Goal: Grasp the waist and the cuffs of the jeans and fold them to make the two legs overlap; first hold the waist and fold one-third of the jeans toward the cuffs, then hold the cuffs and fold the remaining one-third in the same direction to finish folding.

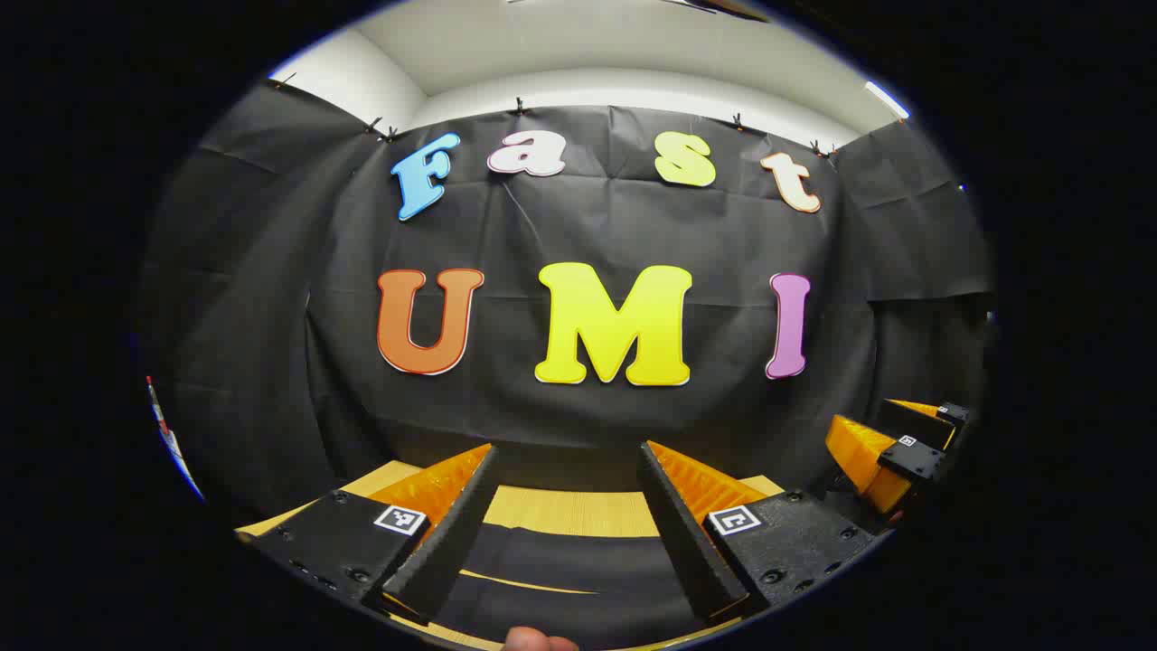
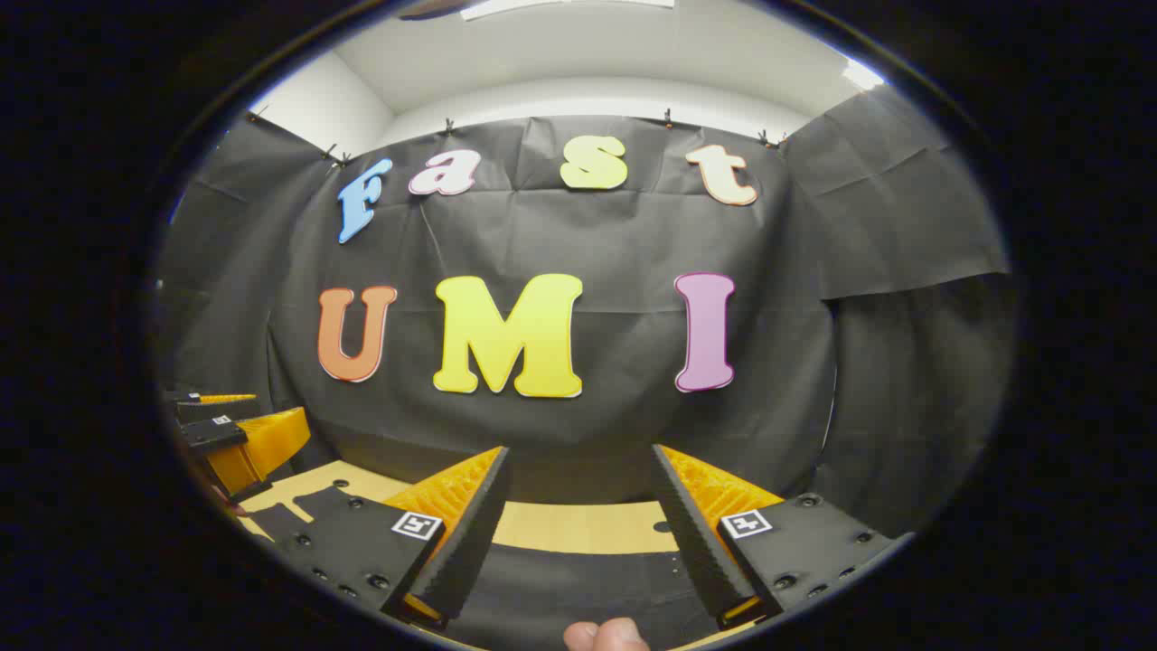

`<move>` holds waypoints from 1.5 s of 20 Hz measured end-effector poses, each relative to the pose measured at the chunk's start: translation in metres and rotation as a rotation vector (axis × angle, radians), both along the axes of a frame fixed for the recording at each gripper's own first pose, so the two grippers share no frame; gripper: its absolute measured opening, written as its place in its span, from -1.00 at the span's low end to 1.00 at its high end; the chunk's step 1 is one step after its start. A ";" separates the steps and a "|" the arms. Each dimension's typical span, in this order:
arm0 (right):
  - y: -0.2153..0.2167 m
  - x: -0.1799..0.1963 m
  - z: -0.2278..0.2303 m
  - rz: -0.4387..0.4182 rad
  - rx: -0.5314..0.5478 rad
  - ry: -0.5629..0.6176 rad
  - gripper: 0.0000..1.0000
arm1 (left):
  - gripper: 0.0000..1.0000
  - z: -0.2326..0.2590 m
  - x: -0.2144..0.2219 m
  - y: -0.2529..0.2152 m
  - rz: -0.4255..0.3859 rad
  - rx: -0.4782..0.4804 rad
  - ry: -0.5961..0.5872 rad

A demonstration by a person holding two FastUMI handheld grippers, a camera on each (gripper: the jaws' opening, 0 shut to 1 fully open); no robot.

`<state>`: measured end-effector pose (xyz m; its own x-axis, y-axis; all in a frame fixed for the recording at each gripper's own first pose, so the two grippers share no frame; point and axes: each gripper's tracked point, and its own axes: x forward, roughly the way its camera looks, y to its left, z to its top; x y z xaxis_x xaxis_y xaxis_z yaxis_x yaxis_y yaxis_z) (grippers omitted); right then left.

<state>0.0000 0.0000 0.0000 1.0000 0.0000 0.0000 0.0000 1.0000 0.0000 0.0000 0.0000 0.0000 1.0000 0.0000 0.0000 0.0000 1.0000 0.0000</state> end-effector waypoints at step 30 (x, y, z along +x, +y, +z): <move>-0.143 -0.037 -0.061 -0.229 -0.025 0.300 0.87 | 0.95 -0.105 -0.022 0.242 0.192 -0.115 0.251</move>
<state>-0.0369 -0.1434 -0.0609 0.9296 -0.2271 -0.2902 0.2197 0.9738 -0.0582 -0.0220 0.2416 -0.1052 0.9505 0.1739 -0.2576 -0.2026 0.9752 -0.0889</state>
